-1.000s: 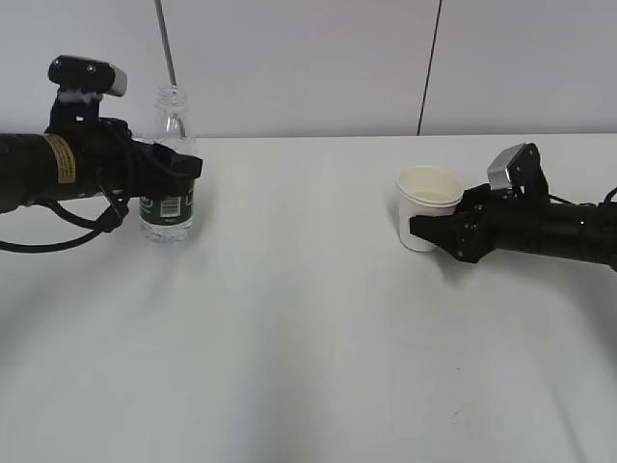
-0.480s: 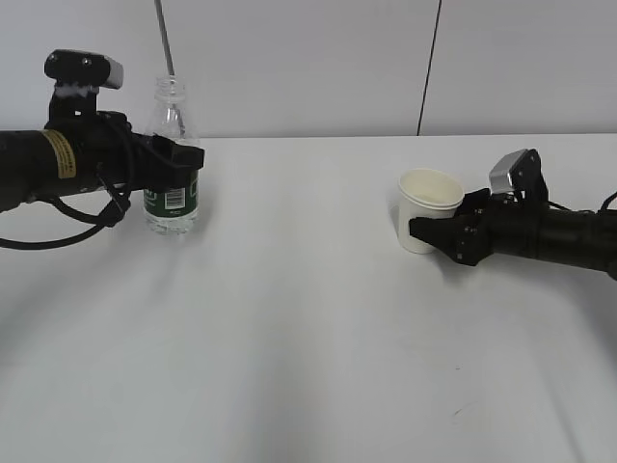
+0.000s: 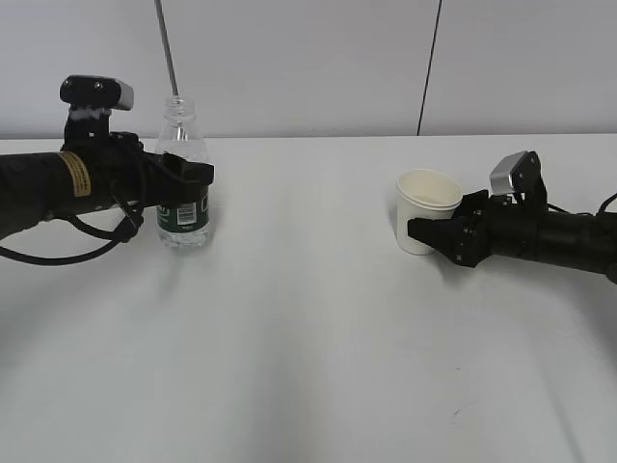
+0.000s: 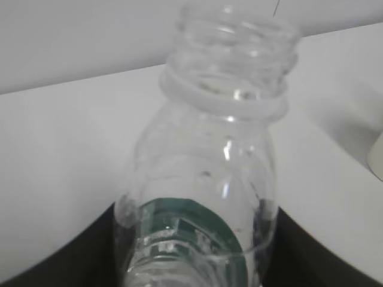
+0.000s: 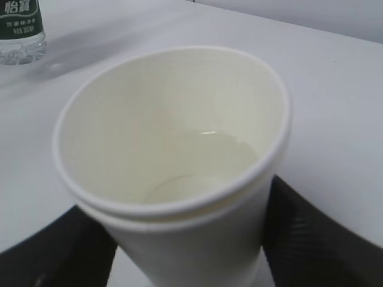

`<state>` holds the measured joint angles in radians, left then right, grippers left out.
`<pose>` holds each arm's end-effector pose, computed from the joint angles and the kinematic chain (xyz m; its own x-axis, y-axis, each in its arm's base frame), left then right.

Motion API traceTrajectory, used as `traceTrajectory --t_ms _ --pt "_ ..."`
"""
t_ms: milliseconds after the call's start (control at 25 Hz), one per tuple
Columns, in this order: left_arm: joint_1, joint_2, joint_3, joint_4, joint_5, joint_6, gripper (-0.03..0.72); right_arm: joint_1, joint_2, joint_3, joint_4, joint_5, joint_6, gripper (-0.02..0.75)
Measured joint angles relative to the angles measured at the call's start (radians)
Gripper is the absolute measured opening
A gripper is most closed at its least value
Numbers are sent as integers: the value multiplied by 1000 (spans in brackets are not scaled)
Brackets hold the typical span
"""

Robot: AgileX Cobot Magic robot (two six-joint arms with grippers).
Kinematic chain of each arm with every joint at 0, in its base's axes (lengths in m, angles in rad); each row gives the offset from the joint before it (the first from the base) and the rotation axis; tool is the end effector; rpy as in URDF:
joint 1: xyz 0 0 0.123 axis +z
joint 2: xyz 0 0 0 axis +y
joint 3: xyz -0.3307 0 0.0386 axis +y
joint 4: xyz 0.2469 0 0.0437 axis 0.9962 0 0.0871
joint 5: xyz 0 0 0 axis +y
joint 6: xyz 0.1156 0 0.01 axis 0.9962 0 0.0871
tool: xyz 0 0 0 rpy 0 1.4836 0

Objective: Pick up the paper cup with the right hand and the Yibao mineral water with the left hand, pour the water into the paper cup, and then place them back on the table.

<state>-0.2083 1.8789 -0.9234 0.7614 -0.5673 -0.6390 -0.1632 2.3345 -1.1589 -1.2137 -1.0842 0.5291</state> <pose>0.3951 -0.1274 0.2044 -0.3932 0.1192 -0.9117 0.5362 0.8352 -0.1220 0.4586 0.0218 0.0926 -0.2202 -0.1682 -0.9608 -0.7541 0.6541 0.0583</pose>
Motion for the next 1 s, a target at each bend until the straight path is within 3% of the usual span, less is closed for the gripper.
traceTrajectory --t_ms 480,1000 --pt "0 93 -1 -165 -102 128 385 0 2 0 0 -2 0 533" --pt "1 116 -9 -181 -138 157 385 0 2 0 2 -2 -1 533"
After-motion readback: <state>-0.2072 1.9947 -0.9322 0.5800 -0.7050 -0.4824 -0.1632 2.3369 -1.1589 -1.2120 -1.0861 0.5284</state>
